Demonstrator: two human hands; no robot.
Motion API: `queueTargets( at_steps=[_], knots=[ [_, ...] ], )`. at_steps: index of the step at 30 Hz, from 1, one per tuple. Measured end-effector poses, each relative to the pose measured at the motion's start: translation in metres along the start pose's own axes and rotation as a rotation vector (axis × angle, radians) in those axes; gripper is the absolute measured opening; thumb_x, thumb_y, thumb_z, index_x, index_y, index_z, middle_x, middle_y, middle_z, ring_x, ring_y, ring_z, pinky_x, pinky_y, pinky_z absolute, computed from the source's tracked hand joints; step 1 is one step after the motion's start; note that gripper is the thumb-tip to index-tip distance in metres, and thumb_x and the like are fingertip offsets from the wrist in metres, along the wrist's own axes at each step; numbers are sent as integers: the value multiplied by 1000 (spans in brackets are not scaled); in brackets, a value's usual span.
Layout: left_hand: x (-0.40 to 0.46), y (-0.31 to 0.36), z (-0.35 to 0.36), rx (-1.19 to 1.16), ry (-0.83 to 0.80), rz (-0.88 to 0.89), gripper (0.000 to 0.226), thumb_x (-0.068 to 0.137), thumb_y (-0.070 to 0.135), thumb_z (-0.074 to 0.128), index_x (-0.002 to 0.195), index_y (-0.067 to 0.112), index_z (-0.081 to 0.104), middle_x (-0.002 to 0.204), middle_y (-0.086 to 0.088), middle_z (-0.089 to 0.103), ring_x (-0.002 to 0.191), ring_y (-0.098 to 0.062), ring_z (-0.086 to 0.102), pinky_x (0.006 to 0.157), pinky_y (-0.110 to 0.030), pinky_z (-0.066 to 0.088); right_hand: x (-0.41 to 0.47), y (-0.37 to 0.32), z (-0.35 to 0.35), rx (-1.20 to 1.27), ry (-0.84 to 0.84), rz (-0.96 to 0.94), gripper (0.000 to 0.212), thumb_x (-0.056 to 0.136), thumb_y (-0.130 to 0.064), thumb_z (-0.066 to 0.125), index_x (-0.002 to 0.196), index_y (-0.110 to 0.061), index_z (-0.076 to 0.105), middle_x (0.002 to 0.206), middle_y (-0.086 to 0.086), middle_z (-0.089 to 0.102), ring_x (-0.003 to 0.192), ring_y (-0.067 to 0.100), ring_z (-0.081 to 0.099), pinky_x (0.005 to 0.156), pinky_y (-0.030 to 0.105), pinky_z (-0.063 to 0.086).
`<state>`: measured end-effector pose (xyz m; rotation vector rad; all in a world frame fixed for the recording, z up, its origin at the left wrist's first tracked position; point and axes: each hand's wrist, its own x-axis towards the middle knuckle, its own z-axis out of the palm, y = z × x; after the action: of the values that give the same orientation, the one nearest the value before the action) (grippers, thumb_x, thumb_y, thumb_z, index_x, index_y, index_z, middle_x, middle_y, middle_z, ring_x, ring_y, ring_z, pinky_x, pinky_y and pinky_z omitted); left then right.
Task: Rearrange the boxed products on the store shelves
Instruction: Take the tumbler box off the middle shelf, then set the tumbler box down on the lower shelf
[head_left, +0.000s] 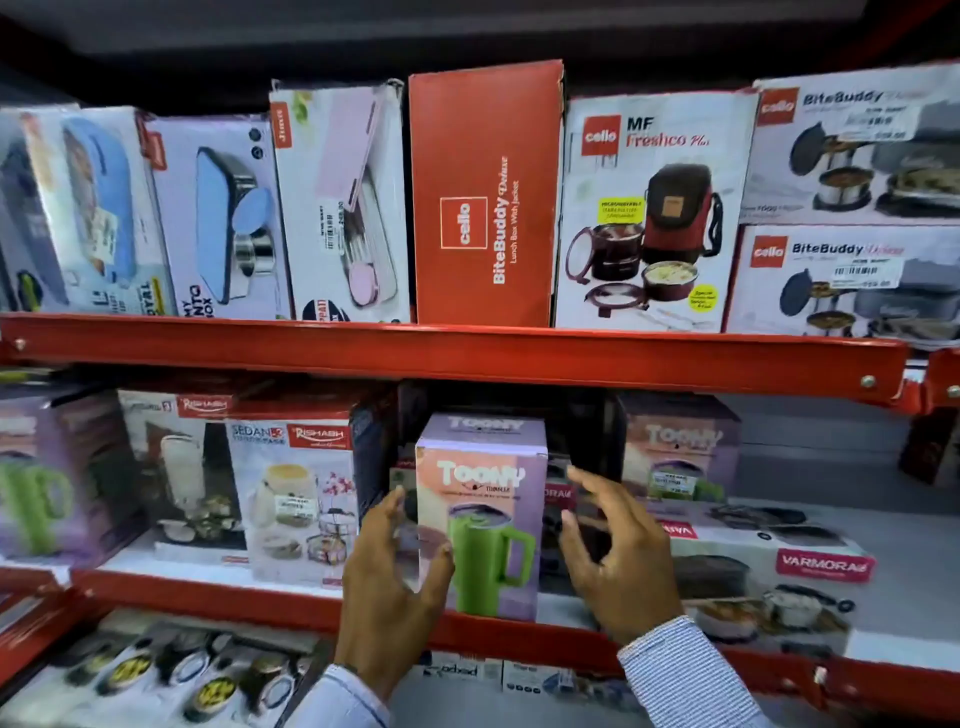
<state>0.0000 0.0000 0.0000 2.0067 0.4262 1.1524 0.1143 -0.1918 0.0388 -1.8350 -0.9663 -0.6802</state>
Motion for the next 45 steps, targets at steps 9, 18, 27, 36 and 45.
queueTargets(
  at_steps=[9, 18, 27, 36, 45],
  knots=[
    [6, -17, 13, -6, -172, -143, 39, 82, 33, 72, 112, 12, 58, 104, -6, 73, 99, -25, 69, 88, -44, 58, -5, 14, 28, 270, -283, 449, 58, 76, -39, 76, 128, -21, 58, 123, -1, 70, 112, 12, 65, 100, 45, 53],
    [-33, 18, -16, -216, 13, 100, 46, 74, 29, 82, 115, 16, 63, 102, 0, 77, 91, -12, 75, 78, -28, 62, -43, -18, -18, 381, -40, 161, 45, 80, -24, 75, 122, -15, 64, 116, 1, 73, 107, 14, 70, 90, 35, 58],
    [-117, 5, -28, -52, 37, 334, 44, 66, 28, 82, 101, 7, 65, 102, 0, 67, 105, 7, 61, 87, -11, 47, -128, -13, -44, 120, 50, -62, 33, 72, -22, 71, 101, -7, 66, 104, -2, 67, 106, -15, 57, 86, 5, 44],
    [-189, -69, 27, -29, -353, -215, 50, 70, 32, 81, 113, 41, 56, 102, 26, 65, 88, -4, 67, 64, -16, 56, -225, 61, -6, 240, -280, 389, 50, 78, -11, 74, 123, -25, 60, 118, -29, 66, 103, -2, 68, 83, 15, 57],
    [-201, -132, 91, 16, -567, -516, 48, 83, -2, 68, 94, 37, 44, 99, 9, 71, 94, -18, 73, 64, -7, 53, -262, 115, 55, 160, -504, 747, 46, 91, -11, 57, 122, -38, 35, 110, -9, 63, 112, 9, 65, 77, -4, 43]
  ],
)
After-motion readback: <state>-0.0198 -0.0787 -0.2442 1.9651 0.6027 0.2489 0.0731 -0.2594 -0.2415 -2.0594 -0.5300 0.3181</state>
